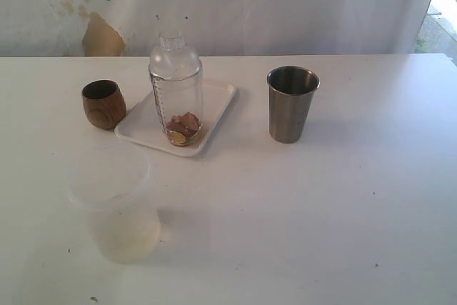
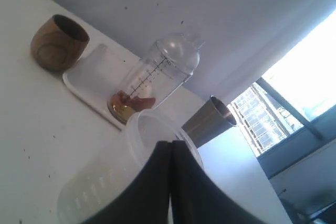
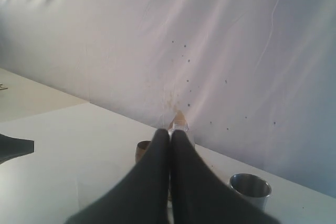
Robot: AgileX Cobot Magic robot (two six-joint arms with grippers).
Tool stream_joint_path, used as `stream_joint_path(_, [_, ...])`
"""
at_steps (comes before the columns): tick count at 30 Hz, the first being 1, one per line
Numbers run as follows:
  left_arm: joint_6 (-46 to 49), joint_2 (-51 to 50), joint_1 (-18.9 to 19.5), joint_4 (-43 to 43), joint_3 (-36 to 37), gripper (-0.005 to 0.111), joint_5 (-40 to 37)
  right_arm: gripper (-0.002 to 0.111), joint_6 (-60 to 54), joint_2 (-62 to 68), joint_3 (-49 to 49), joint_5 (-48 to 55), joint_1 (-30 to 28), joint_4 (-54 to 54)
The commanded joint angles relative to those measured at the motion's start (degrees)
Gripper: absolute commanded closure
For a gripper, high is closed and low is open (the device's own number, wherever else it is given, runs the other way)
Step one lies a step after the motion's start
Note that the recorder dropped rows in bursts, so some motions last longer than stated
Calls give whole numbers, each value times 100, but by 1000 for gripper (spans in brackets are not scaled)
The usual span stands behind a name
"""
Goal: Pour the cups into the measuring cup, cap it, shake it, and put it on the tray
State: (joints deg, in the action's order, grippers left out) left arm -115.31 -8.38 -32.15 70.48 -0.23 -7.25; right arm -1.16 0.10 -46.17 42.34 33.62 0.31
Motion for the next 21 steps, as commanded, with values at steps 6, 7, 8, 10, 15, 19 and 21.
stream_joint_path(6, [11230,3,-1,-8681,23,107,215,108,7,-10,-3,4,6,1])
stream_joint_path(7, [11868,3,2,-8865,23,107,430,108,7,-10,-3,4,6,1])
stream_joint_path(8, [11869,46,43,-8849,23,107,429,108,7,-10,-3,4,6,1])
stream_joint_path(10, [11869,209,388,-8803,23,107,193,108,7,-10,-3,4,6,1])
stream_joint_path(15, [11880,766,1399,-8504,23,107,-351,108,7,-10,-3,4,6,1])
stream_joint_path(19, [11880,838,1993,-8278,23,107,-766,108,7,-10,-3,4,6,1])
stream_joint_path(21, [11880,838,2126,-8162,23,107,-747,108,7,-10,-3,6,6,-31])
